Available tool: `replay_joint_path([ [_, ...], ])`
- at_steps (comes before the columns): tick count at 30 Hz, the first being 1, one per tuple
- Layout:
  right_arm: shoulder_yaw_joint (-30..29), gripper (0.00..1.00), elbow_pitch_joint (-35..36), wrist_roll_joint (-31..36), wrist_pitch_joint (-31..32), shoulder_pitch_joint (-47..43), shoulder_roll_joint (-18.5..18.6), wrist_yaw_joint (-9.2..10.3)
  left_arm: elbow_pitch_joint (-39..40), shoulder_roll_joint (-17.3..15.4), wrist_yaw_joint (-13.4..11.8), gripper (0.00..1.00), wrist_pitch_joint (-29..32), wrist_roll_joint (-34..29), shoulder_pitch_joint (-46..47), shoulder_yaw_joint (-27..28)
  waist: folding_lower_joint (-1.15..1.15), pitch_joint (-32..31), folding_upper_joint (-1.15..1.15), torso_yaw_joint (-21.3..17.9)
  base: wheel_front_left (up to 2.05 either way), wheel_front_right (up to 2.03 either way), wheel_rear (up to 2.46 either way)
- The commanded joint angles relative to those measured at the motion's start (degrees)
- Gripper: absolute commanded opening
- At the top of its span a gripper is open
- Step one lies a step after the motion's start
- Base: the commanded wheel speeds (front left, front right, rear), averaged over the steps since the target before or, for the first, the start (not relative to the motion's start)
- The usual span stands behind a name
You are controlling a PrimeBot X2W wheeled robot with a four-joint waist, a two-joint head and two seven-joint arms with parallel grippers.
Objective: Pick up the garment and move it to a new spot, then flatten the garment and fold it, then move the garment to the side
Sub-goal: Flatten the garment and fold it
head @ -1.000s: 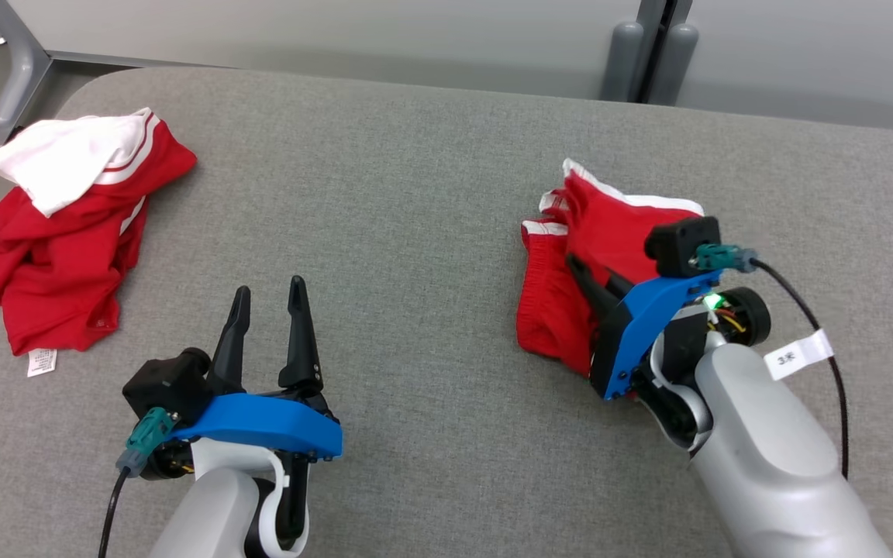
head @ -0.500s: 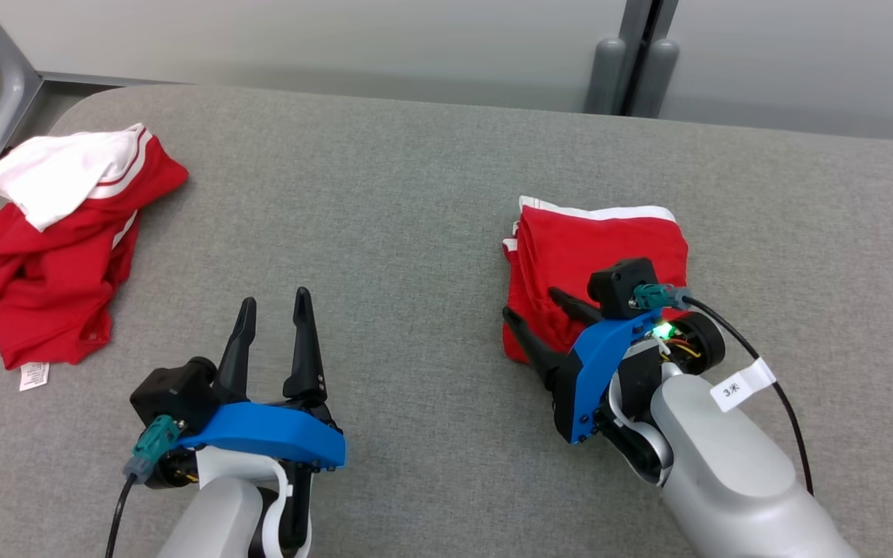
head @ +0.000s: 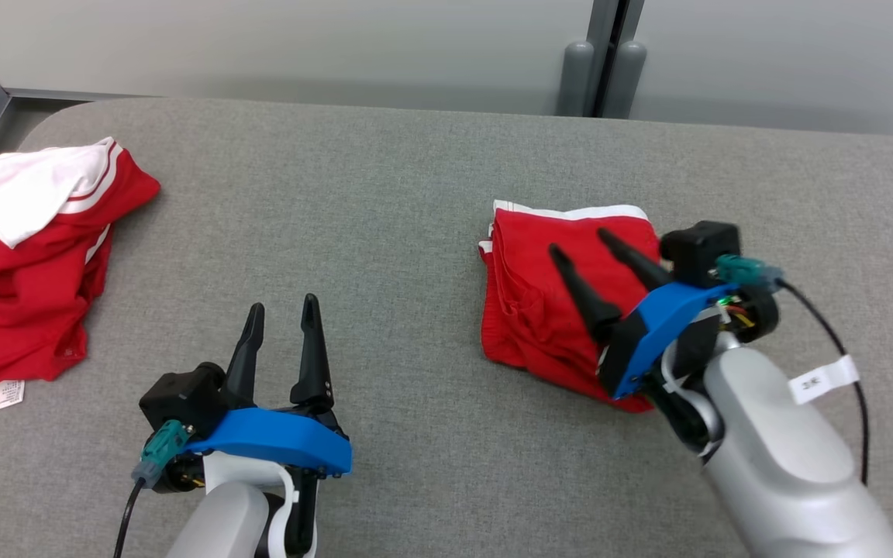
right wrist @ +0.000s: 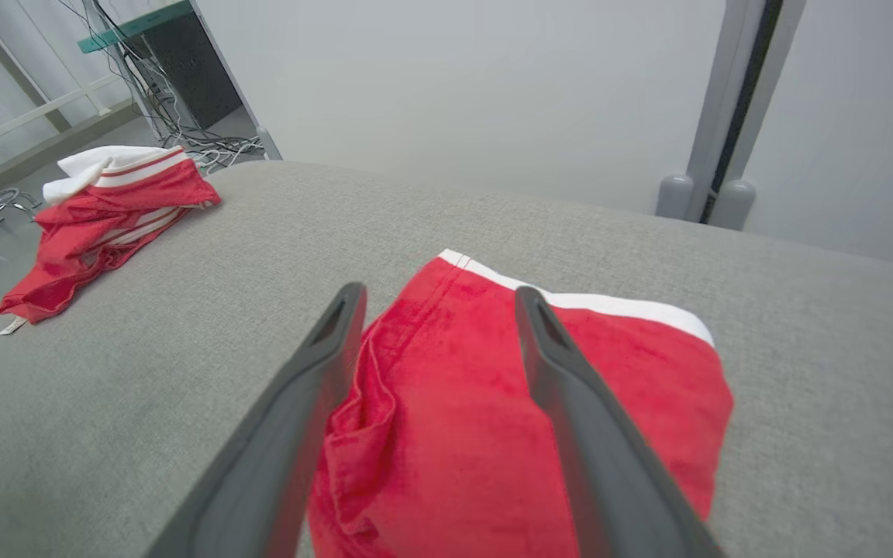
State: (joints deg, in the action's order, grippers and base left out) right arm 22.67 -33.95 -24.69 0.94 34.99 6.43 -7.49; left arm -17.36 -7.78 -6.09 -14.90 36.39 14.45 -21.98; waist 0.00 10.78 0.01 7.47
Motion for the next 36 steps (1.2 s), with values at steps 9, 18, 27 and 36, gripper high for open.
replay_joint_path([
  [9,-5.69,0.08,-2.87,5.49,1.41,-1.31,3.51,-0.01,0.54,-0.16,-0.12,1.0,-0.07,-0.03,1.22,-0.27,0.0,1.57,-0.01,1.73,0.0,0.0,0.0],
  [18,-1.32,0.0,-6.4,3.74,1.17,-1.8,1.11,-0.01,1.2,-0.6,-0.51,1.0,-0.16,-0.16,1.6,0.28,0.0,2.48,-0.01,3.74,0.0,0.0,0.0],
  [27,6.91,0.0,-9.23,1.38,-0.71,-0.01,-2.1,-0.02,1.32,-0.44,-0.3,1.0,-0.23,-0.29,2.06,0.19,0.0,2.77,-0.01,4.63,0.0,0.0,0.0],
  [36,14.49,0.0,-12.15,-1.3,-2.25,1.33,-2.87,-0.01,1.22,-0.3,-0.53,1.0,-0.29,-0.36,1.9,0.42,0.0,2.84,-0.01,3.69,0.0,0.0,0.0],
])
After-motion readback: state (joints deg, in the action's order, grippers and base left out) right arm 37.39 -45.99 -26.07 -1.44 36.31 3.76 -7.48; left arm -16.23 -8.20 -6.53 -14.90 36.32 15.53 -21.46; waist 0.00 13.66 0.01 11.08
